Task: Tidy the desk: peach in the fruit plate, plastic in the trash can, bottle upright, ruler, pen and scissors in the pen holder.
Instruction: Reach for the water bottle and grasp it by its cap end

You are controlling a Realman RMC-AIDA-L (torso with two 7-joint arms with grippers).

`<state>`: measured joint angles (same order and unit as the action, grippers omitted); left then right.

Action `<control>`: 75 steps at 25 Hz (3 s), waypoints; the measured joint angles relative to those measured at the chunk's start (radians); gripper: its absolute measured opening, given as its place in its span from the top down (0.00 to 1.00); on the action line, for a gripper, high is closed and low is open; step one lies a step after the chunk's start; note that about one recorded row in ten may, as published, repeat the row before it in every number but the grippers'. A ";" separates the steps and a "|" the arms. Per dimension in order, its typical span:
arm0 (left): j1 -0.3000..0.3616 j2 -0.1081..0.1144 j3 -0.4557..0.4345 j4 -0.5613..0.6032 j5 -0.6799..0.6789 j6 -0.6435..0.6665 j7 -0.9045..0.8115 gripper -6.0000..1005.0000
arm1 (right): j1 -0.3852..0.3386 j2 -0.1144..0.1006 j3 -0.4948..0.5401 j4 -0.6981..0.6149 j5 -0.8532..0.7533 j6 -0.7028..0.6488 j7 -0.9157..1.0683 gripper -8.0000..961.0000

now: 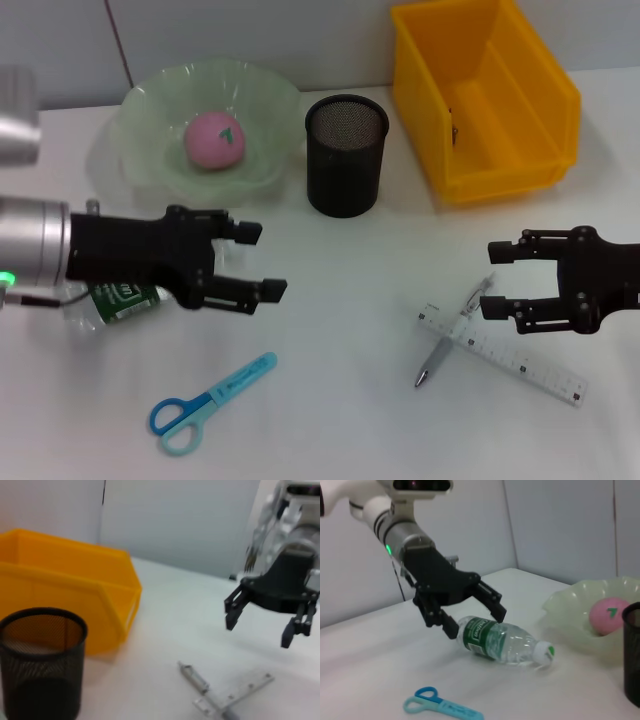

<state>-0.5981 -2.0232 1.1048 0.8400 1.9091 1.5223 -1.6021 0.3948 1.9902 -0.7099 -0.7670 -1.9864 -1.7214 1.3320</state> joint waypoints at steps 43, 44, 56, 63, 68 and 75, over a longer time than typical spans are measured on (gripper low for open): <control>-0.362 -0.057 0.403 0.032 0.754 -0.252 -0.685 0.27 | 0.007 0.009 0.000 -0.014 -0.002 0.027 -0.019 0.22; -0.361 -0.057 0.404 0.028 0.754 -0.258 -0.685 0.27 | 0.007 0.009 0.000 -0.013 -0.002 0.027 -0.019 0.22; -0.360 -0.057 0.446 -0.002 0.715 -0.283 -0.676 0.28 | 0.005 0.011 0.004 -0.010 -0.002 0.026 -0.015 0.22; -0.353 -0.057 0.457 0.000 0.689 -0.270 -0.658 0.28 | 0.004 0.014 0.003 -0.009 -0.002 0.026 -0.015 0.22; -0.350 -0.057 0.480 -0.004 0.687 -0.281 -0.656 0.28 | 0.002 0.017 0.004 -0.009 -0.002 0.026 -0.015 0.22; -0.347 -0.057 0.486 -0.005 0.676 -0.290 -0.650 0.29 | 0.002 0.018 0.004 -0.009 -0.002 0.025 -0.015 0.22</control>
<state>-0.9452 -2.0800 1.5909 0.8347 2.5854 1.2323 -2.2519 0.3972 2.0082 -0.7055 -0.7761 -1.9880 -1.6960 1.3174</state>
